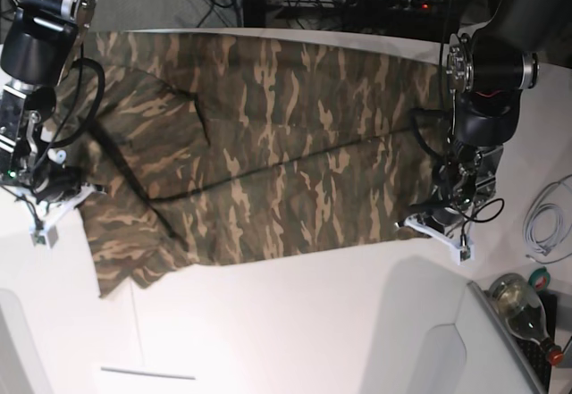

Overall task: Layout the t-shirt on the table in an organized manner, then fold the t-shirt properly
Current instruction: 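Slide both grippers along the shirt edges, pulling the fabric taut, then fold the held shirt edge over toward the hem with both grippers, then open both grippers and move them off the folded shirt strip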

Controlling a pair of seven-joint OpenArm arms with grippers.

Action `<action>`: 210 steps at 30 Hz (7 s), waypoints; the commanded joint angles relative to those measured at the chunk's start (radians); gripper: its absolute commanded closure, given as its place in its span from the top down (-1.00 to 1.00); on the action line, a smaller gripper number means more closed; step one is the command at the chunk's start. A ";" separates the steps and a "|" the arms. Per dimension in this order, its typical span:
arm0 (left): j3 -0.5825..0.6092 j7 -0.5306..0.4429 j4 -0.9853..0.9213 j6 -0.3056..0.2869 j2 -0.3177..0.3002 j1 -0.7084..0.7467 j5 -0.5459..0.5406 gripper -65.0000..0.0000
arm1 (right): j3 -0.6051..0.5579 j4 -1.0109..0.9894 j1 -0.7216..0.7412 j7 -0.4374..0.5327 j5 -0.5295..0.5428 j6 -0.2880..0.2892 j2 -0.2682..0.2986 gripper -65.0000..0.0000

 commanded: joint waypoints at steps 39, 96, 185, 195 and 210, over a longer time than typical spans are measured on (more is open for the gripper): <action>-0.003 0.078 0.122 -0.005 -0.030 -0.186 -0.010 -1.00 | -0.185 -0.352 0.245 0.630 -0.001 0.010 0.190 -1.00; -0.105 0.511 0.881 -0.006 -0.071 0.282 -0.013 -1.00 | -0.418 -0.745 0.263 0.839 -0.001 0.004 0.302 -1.00; -0.219 0.529 1.006 -0.006 -0.059 0.710 -0.010 -0.61 | -0.004 0.002 -0.246 0.228 0.001 0.002 0.167 -0.50; -0.247 0.526 1.095 -0.006 -0.062 0.719 -0.012 1.00 | 0.143 0.113 -0.243 0.230 0.005 0.011 0.130 0.13; -0.589 0.525 1.084 -0.080 -0.064 0.712 -0.013 1.00 | 0.056 0.018 -0.042 0.234 0.001 -0.018 0.084 0.13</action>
